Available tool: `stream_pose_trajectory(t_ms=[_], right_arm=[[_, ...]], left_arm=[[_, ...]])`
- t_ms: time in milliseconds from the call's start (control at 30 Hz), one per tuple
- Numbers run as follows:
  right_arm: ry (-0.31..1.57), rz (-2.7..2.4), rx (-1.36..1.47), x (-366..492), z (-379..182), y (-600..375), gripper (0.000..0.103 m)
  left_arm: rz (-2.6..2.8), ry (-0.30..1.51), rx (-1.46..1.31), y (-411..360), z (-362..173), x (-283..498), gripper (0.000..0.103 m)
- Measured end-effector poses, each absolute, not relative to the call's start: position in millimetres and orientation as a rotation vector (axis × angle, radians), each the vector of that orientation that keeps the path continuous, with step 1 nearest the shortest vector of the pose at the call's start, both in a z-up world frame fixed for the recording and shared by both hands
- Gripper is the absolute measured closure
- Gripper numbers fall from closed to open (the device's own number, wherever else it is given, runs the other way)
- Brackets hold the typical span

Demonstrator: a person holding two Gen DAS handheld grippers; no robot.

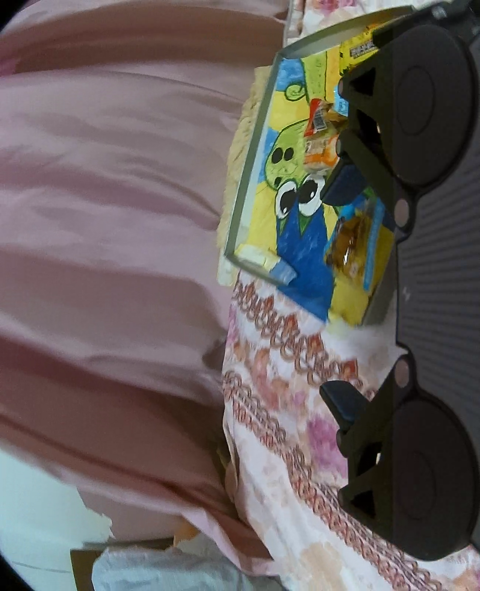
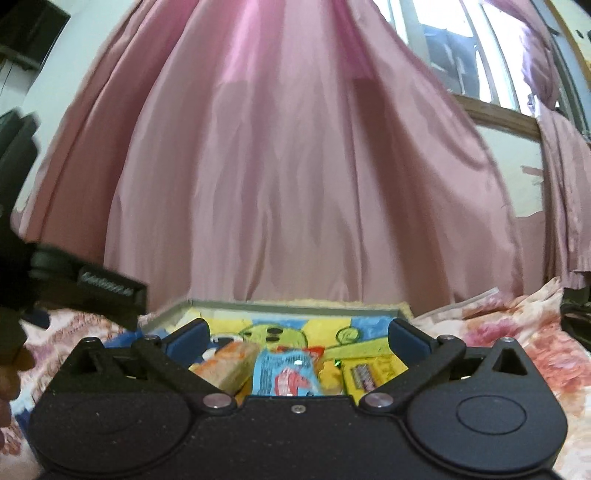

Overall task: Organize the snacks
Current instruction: 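Open both tools in the tray and lift them away, then move both open tools back toward the blue stick pack and dark snack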

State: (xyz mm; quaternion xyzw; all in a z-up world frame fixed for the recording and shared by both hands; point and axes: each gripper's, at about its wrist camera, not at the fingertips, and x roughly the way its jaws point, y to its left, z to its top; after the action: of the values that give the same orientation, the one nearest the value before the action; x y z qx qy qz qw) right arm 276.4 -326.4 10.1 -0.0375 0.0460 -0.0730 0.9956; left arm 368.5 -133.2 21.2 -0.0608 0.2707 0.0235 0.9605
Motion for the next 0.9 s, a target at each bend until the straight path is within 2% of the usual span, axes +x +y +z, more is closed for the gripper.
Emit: stream_pose_trajectory(t_ms=[433,900], right_arm=[[0.025,-0.162,0.012,192.4,52.4,-303.8,0.001],[0.08,-0.146,-0.011,124.6,42.5,-265.5,0.001]], left_arm=[[0.088,0.482,-0.23,-77.5,43.2,266.9,0.001],[0.14,0.478,-0.19,-31.0,27.2,189.5,0.001]])
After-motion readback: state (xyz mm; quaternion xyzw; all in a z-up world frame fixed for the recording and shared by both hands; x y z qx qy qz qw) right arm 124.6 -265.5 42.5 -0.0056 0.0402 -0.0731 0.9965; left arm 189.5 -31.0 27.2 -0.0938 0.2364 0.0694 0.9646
